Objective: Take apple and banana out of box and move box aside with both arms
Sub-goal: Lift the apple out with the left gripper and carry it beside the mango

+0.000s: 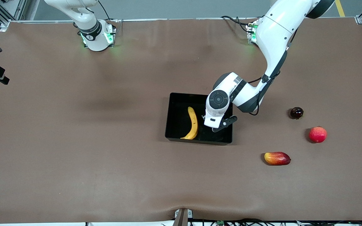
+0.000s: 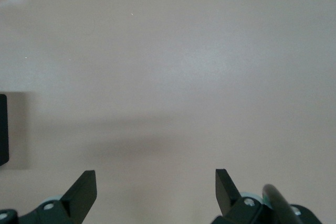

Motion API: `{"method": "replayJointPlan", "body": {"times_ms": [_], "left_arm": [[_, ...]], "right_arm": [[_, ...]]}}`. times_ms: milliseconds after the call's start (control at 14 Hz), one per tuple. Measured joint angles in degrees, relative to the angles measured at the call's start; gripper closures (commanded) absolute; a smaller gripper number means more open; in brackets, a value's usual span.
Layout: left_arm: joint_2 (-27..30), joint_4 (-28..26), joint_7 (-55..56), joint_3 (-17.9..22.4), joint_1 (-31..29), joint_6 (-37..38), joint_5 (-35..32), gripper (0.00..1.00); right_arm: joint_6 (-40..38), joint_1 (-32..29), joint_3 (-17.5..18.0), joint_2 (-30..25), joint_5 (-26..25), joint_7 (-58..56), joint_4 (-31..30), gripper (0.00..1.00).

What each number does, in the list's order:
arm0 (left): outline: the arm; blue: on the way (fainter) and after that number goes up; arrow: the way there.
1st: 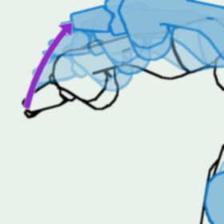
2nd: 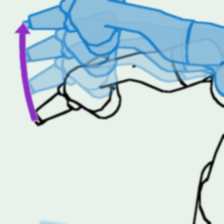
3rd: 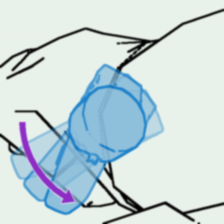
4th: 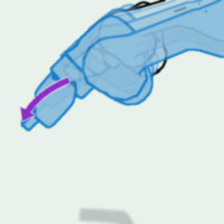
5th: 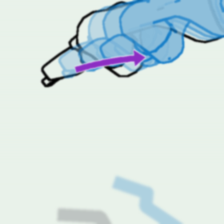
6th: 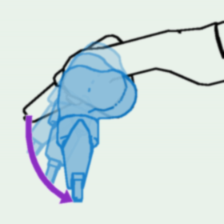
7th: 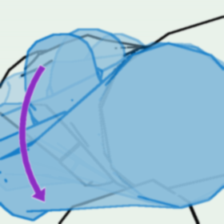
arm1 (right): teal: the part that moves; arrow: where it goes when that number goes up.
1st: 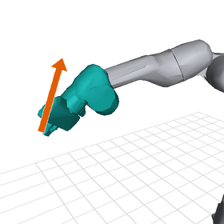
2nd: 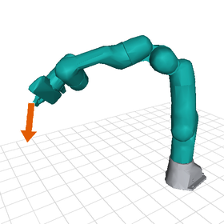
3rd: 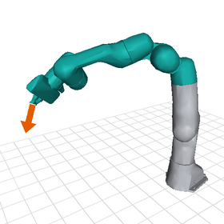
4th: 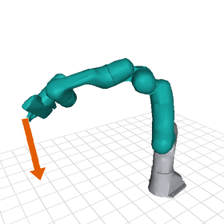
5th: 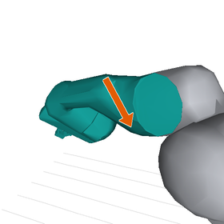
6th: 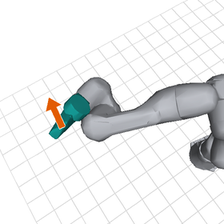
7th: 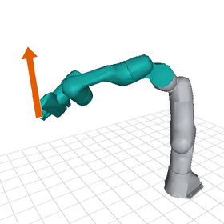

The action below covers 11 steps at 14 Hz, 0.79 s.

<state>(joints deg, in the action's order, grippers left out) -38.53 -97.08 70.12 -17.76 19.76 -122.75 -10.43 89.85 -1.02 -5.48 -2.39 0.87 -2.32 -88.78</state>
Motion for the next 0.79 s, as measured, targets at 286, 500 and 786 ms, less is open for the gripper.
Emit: {"method": "replayJointPlan", "body": {"times_ms": [286,500,786], "left_arm": [[2.5,5.1,-0.2,0.1,-0.6,5.5,-5.0,1.0],[6.9,11.8,-6.8,0.5,-1.9,13.3,-5.8,1.0],[9.0,17.0,-21.8,1.0,-9.5,17.6,-5.9,1.0]], "right_arm": [[0.0,0.0,0.0,0.4,0.0,0.0,0.0,0.0],[-0.1,0.0,0.0,1.9,0.0,0.0,0.0,0.0],[0.0,0.0,0.0,3.9,0.0,0.0,0.0,0.0]]}}
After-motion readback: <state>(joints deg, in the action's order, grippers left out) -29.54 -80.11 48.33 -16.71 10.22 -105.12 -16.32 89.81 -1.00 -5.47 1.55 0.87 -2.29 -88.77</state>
